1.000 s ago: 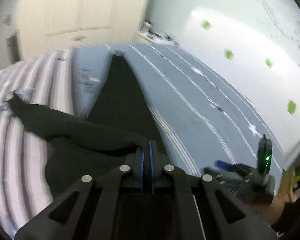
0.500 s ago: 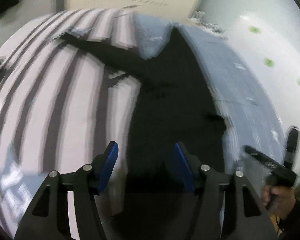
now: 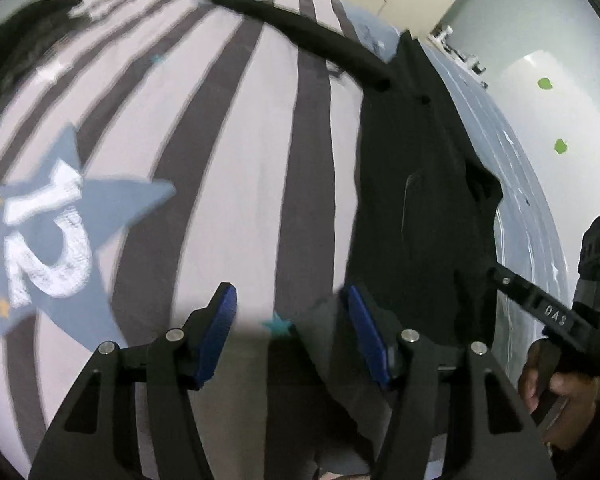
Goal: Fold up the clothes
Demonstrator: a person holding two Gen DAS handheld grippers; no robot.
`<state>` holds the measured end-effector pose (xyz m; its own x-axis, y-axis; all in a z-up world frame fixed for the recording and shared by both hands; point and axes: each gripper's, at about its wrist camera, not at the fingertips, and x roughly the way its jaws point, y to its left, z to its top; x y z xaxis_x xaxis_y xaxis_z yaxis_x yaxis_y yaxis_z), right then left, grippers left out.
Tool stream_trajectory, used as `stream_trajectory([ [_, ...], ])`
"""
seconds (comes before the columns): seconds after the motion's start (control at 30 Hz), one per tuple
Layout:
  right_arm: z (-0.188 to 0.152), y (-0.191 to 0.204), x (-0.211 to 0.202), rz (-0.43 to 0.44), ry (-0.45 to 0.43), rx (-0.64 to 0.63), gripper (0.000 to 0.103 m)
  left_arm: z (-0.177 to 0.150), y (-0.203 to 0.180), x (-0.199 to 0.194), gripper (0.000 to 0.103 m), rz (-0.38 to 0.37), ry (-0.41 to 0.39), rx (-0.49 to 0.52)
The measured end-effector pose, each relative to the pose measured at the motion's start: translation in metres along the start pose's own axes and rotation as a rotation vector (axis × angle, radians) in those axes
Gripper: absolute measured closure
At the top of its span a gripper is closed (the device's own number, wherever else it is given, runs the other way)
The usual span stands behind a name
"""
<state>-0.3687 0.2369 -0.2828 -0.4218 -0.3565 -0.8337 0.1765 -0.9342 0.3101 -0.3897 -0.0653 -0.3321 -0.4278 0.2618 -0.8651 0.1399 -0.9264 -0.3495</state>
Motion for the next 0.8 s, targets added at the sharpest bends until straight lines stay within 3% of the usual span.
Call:
stream_trajectory([
  [0.13,-0.022,0.008,0.008,-0.086,0.006,0.009,0.048,-0.008,-0.005,0.007,0.048,-0.029,-0.013,0.04],
  [0.17,-0.027,0.005,0.008,-0.108,0.003,0.024,0.048,-0.009,-0.008,0.007,0.053,-0.035,-0.02,0.062],
  [0.2,-0.03,0.001,0.006,-0.124,-0.001,0.04,0.048,-0.011,-0.01,0.007,0.073,-0.045,-0.026,0.084],
  [0.23,-0.034,-0.002,0.004,-0.146,-0.002,0.05,0.048,-0.012,-0.013,0.008,0.08,-0.049,-0.026,0.108],
  [0.4,-0.046,-0.019,-0.019,-0.214,-0.033,0.108,0.048,-0.019,-0.033,-0.009,0.098,-0.044,-0.076,0.199],
  [0.57,-0.057,-0.041,-0.047,-0.236,-0.06,0.132,0.048,-0.031,-0.062,-0.031,0.098,-0.052,-0.139,0.206],
  [0.8,-0.067,-0.077,-0.083,-0.225,-0.07,0.127,0.048,-0.08,-0.151,-0.045,0.098,-0.12,-0.185,0.194],
])
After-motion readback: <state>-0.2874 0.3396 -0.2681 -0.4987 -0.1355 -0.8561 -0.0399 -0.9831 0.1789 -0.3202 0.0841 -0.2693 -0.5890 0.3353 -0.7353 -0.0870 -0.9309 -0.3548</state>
